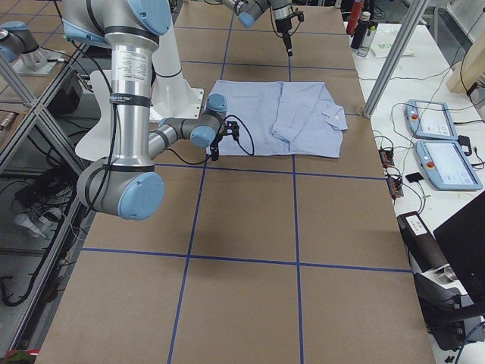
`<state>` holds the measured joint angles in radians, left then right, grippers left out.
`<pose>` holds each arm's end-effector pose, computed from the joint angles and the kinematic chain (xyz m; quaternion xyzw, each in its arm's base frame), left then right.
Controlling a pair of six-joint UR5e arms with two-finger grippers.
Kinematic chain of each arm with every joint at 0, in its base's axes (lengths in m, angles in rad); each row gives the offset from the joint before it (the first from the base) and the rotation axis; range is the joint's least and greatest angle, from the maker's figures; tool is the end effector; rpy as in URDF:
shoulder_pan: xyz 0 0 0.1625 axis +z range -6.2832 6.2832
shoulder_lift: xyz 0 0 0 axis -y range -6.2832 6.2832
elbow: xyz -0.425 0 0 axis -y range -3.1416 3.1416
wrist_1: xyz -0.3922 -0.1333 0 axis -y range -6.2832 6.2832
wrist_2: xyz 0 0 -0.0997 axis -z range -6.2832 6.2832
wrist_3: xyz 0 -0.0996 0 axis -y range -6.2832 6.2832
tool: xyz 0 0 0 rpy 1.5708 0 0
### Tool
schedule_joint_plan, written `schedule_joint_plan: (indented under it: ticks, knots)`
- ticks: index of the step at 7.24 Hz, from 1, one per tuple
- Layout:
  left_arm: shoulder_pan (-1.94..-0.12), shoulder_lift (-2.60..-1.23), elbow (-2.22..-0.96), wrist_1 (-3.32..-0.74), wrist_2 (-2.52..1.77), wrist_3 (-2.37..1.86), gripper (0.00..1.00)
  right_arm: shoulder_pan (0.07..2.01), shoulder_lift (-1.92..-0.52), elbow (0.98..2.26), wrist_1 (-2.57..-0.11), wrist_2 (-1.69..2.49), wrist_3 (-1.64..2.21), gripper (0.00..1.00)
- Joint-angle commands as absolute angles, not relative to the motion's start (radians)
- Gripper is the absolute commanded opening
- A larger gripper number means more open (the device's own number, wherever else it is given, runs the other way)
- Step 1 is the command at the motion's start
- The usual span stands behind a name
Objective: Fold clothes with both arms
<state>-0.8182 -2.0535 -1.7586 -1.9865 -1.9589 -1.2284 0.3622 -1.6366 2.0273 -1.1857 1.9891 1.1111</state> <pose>0.3626 -0.5271 0.2500 0.1400 0.5146 -0.1011 0.8399 -0.4062 -0.2532 0.4324 -0.0284 -0.4160 -0.1226 0.9006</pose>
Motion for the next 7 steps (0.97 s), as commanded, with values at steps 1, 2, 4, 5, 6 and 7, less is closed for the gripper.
schedule_joint_plan:
  ticks: [1, 2, 4, 5, 6, 7]
  knots:
    - [-0.818, -2.051, -1.758, -1.987, -1.959, -1.226, 0.99, 0.313, -1.602, 2.013, -1.189, 1.991, 1.164, 0.92]
    - [-0.818, -2.046, -1.756, -1.987, -1.959, -1.226, 0.99, 0.310, -1.598, 2.002, -1.189, 1.991, 1.164, 0.84]
    - [-0.816, -2.045, -1.756, -1.987, -1.959, -1.224, 0.99, 0.311, -1.615, 2.000, -1.190, 1.991, 1.166, 0.79]
    - [-0.816, -2.046, -1.756, -1.987, -1.959, -1.226, 0.99, 0.314, -1.617, 1.999, -1.190, 1.991, 1.166, 0.77]
    - [-0.816, -2.045, -1.756, -1.987, -1.959, -1.226, 0.99, 0.316, -1.615, 1.999, -1.192, 1.991, 1.166, 0.66]
    - [-0.818, -2.045, -1.756, -1.987, -1.959, -1.224, 0.98, 0.316, -1.611, 2.002, -1.204, 1.991, 1.166, 0.55]
